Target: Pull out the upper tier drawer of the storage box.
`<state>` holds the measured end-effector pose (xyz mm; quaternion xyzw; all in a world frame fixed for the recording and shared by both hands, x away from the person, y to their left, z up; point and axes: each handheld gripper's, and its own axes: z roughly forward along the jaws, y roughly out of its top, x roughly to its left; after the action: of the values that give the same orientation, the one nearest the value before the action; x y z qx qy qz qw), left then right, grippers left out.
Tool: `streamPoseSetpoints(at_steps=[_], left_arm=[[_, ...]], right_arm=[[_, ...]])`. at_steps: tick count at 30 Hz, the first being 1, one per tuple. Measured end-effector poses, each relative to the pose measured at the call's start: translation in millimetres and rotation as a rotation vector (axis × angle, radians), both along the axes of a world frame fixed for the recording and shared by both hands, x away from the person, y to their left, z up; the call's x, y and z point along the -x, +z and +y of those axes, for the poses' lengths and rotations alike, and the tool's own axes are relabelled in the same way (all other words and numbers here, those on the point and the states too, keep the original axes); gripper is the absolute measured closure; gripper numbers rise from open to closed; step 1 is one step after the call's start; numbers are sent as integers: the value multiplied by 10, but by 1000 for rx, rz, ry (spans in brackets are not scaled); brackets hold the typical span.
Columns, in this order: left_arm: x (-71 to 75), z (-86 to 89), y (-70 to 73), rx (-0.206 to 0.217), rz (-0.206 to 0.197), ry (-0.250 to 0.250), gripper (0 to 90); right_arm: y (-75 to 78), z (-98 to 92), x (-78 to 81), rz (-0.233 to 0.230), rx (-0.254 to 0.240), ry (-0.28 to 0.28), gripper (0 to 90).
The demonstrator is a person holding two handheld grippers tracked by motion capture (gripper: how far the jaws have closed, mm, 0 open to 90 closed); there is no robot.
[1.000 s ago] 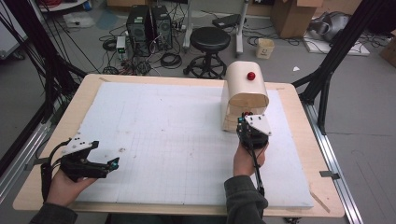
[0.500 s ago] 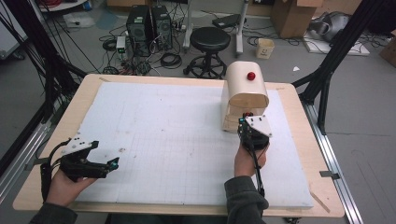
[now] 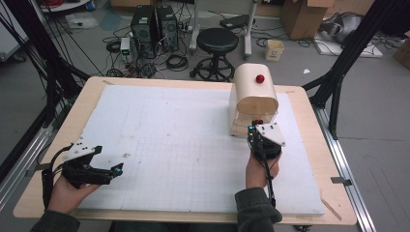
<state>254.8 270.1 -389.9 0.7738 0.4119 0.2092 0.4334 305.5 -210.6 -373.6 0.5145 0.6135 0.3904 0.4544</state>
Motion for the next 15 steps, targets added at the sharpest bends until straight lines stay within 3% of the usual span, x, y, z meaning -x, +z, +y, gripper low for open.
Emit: streamPoseSetpoints(at_steps=[15], left_arm=[[2, -6, 1, 2, -1, -1, 17]], right_arm=[[-15, -24, 180, -2, -4, 18, 732]])
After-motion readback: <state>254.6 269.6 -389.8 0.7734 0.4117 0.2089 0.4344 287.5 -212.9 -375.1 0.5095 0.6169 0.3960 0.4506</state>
